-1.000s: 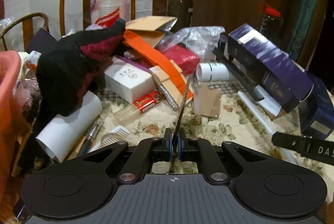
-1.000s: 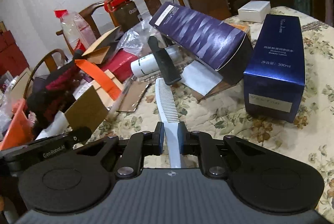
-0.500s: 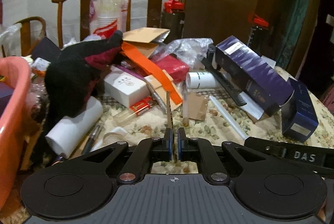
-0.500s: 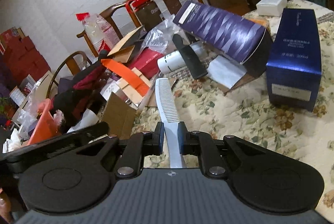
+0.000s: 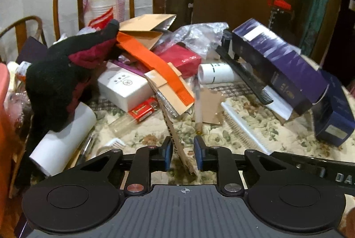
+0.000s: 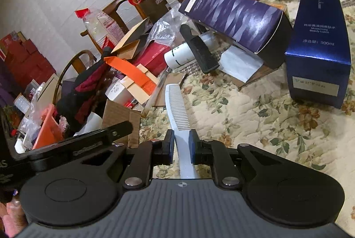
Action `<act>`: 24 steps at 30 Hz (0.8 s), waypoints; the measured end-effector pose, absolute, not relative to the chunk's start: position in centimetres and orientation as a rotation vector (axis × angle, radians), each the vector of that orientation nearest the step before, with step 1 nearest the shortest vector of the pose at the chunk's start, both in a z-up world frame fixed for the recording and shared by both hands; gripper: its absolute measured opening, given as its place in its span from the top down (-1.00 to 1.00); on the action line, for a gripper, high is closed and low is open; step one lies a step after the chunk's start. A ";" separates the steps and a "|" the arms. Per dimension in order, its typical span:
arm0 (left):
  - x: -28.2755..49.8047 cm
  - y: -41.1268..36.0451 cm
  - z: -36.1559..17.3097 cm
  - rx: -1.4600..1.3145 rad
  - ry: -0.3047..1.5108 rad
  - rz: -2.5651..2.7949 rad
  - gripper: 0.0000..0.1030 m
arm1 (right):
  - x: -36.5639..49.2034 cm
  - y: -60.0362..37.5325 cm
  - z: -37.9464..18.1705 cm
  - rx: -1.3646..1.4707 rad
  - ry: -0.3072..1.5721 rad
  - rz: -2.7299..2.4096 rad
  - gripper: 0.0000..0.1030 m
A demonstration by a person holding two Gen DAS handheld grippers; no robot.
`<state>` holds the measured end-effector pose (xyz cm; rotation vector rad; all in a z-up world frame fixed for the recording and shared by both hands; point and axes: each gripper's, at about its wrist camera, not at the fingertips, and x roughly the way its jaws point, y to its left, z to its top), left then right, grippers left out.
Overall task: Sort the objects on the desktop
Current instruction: 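Lift the white comb with the right tool and carry it toward the pink basin, then lower the white comb into the pink basin and open the right tool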
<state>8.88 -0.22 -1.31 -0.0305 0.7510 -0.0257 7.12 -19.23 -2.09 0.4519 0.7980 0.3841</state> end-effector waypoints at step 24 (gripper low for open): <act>-3.7 8.2 8.1 -0.022 0.577 0.089 1.00 | 1.0 -10.4 4.5 0.314 0.755 0.611 0.69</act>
